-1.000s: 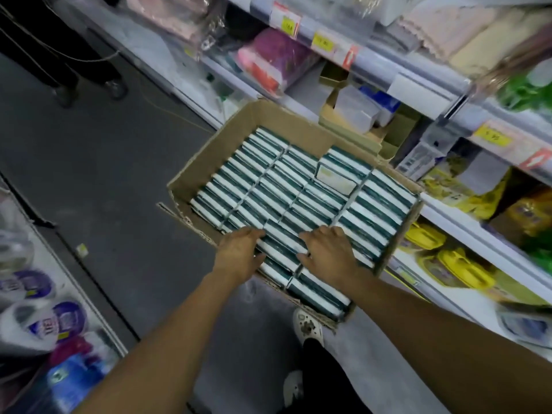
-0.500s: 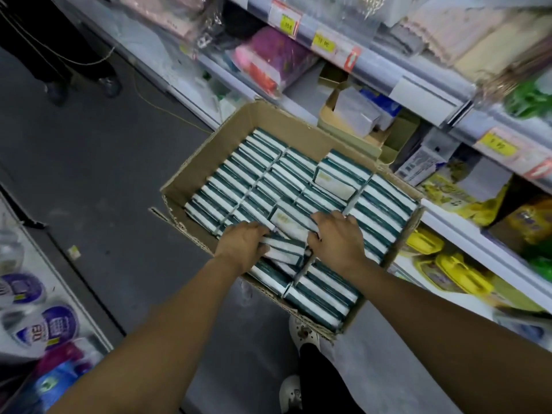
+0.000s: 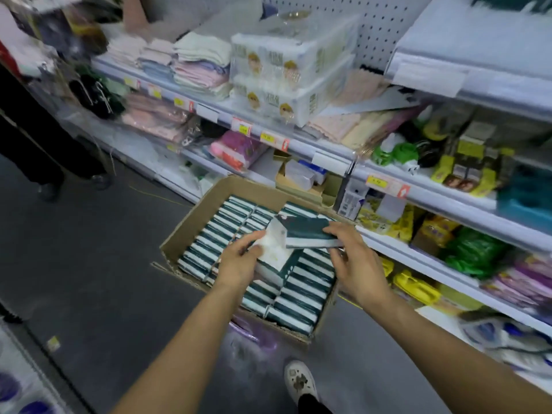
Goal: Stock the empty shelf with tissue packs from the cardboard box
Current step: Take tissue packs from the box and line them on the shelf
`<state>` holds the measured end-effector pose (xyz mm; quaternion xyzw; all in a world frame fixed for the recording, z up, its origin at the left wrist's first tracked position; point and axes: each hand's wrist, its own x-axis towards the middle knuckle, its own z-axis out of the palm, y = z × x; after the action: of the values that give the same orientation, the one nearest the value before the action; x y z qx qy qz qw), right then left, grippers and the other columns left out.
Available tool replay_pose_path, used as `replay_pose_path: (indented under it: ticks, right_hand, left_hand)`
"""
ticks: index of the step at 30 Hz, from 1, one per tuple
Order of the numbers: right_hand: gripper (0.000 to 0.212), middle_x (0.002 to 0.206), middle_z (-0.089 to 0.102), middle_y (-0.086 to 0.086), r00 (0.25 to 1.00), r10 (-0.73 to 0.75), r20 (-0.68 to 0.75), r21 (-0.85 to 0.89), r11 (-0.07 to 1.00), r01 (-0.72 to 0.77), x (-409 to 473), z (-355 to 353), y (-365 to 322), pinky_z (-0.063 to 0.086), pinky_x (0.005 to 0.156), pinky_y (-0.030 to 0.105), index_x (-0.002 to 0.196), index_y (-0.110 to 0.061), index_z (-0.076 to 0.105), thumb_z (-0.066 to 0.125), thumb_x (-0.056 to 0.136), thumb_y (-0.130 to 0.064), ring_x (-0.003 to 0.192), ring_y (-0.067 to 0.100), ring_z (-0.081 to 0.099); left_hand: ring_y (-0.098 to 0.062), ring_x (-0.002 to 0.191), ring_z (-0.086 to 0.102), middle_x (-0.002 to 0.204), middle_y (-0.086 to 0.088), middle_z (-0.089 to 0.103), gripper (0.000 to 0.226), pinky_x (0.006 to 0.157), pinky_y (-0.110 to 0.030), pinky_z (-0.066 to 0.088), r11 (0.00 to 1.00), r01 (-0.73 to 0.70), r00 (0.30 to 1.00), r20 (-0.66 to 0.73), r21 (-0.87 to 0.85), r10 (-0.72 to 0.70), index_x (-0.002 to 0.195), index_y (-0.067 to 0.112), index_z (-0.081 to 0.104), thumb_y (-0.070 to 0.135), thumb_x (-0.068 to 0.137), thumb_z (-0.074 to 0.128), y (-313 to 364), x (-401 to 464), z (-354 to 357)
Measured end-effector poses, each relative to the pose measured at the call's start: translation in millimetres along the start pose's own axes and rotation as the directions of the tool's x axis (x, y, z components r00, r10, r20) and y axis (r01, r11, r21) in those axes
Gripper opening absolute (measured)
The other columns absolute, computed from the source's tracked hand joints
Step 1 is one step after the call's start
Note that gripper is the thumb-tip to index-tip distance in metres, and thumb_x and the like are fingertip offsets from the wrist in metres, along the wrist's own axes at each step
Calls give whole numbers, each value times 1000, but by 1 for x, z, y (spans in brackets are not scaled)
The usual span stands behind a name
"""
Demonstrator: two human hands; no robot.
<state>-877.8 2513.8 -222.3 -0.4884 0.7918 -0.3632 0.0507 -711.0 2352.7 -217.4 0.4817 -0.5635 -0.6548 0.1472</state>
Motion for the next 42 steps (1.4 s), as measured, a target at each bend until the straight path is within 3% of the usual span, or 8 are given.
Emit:
replay_pose_path:
  ticks: [5,10,14,18,27,32,35,42]
  right_hand:
    - [39,146,34,2,987,-68,-149,71,994,79,-26,-53,-16,39,96,17,120,-14,56,55,87,8,129,-6,32]
    - [49,149,29,2,977,-84,-198,107,988,107,-37,-99,-26,46,99,31,125,-19,49,71,83,-5,138,3,30]
    - [85,143,40,-12,898,379,-225,563,802,-197,-32,-132,-43,44,98,25,141,-30,34,84,72,-36,128,4,44]
    - [14,90,71,-25,862,506,-42,822,507,-258,-11,-161,-47,49,69,12,103,-29,64,66,89,-28,89,-10,64]
    - [18,102,74,1,798,558,-226,931,364,9,85,-261,-22,55,78,36,105,-14,65,68,87,-14,91,18,69]
    - [27,89,68,1,696,441,-567,667,741,73,144,-341,6,55,65,24,112,-11,52,66,89,-12,76,12,66]
    - [53,93,64,1,781,301,-547,223,952,-210,180,-378,37,53,71,37,128,-19,38,70,86,-32,83,18,64]
    - [38,107,60,-5,941,131,-311,-449,852,-267,236,-390,83,44,70,33,115,-25,48,68,87,-40,98,21,57]
  left_hand:
    - [-42,89,70,90,-37,66,25,67,-29,58,990,-14,983,180,-142,40,117,15,68,21,101,49,45,-51,32]
    - [-42,82,70,93,-31,71,57,93,-53,53,981,-100,963,231,-165,137,119,15,63,41,72,80,81,-82,69]
    - [-34,80,69,87,-8,76,28,96,-54,49,956,-208,950,190,-208,248,104,25,63,24,81,78,113,-87,97]
    - [-40,93,69,102,-7,74,37,90,-54,55,923,-330,915,176,-198,364,104,36,67,38,72,85,147,-86,128]
    - [-29,96,65,110,5,66,27,87,-46,58,772,-624,751,180,-124,636,103,40,68,53,80,73,243,-61,201]
    - [-20,98,57,116,11,61,27,92,-41,53,682,-729,673,116,-61,730,110,39,63,26,87,72,309,-19,240]
    - [-22,105,58,119,6,58,38,92,-43,54,693,-718,688,86,-63,720,121,36,60,17,89,69,336,8,257]
    - [-18,97,58,109,11,57,47,87,-43,57,732,-674,730,62,-99,680,130,31,56,12,89,69,368,62,281]
